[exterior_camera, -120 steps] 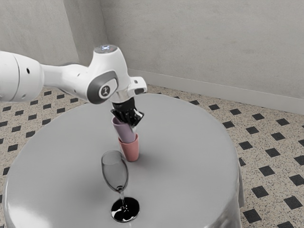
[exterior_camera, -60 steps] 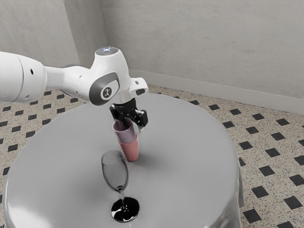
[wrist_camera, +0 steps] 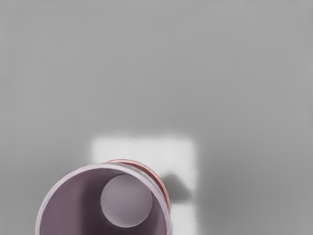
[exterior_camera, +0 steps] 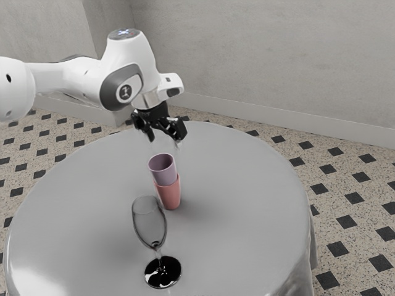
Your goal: Place the left cup onto the right cup
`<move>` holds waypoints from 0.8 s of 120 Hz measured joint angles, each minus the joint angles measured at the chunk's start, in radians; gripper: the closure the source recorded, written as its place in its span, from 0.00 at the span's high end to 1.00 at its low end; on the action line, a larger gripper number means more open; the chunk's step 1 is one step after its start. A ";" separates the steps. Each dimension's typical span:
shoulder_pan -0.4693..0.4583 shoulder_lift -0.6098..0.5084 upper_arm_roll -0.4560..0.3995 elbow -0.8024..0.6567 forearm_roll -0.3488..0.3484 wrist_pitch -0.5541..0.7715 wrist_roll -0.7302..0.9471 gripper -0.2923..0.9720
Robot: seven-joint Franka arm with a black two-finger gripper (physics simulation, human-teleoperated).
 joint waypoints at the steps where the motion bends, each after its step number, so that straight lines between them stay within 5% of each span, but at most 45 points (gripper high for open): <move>1: 0.000 0.000 0.002 0.008 0.000 -0.007 0.001 0.76; 35: 0.010 0.021 0.041 0.255 0.000 -0.246 0.069 0.77; 96: 0.007 0.015 0.042 0.272 -0.006 -0.373 0.146 0.77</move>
